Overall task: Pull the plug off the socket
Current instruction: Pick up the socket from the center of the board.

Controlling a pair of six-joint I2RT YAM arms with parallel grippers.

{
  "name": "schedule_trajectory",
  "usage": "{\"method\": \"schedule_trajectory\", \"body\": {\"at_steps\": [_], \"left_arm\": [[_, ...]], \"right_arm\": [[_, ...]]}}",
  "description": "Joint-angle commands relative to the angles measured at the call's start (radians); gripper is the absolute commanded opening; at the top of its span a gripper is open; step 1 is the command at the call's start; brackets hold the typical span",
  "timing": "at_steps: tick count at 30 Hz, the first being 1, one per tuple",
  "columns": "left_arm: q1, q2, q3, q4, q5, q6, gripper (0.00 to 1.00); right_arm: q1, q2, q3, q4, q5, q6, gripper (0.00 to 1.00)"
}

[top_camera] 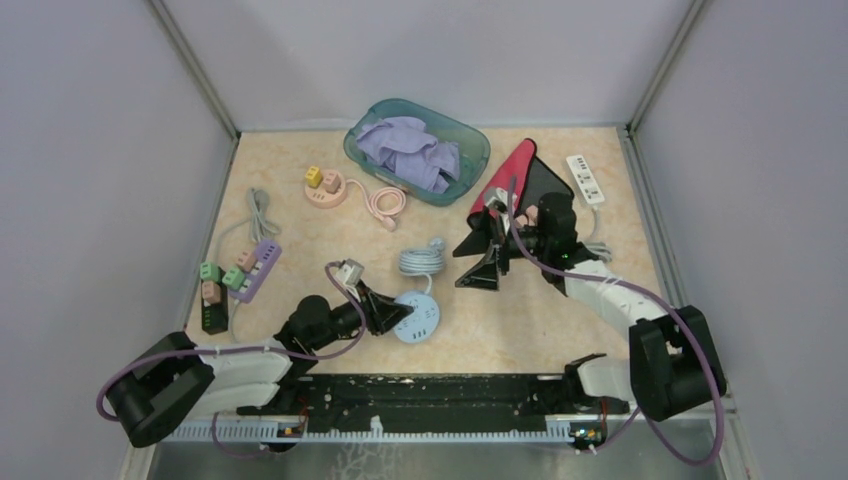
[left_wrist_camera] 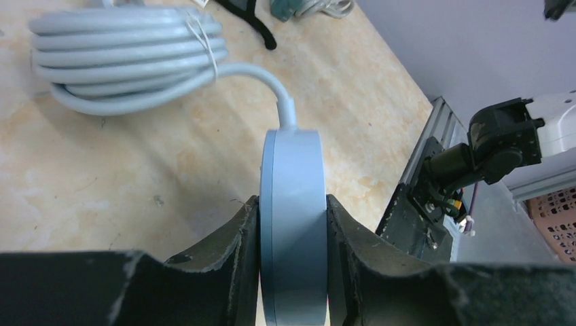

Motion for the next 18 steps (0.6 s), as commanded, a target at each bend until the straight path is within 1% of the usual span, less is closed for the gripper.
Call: {"method": "schedule_trajectory", "body": {"at_steps": [1,10,18], "left_arm": [[0.000,-0.027,0.014,0.259,0.043,0.011,0.00],[0.000,-0.056,0.009,0.293,0.043,0.007,0.00],[0.000,-0.053,0.001,0.321,0.036,-0.017,0.00]], "right_arm": [[0.053,0.024,0.060,-0.038,-0.032,-0.046,0.99],[0.065,0.032,0.065,-0.044,0.017,-0.017,0.99],[0.072,0.035,0.059,-0.026,0.019,0.003,0.99]]}}
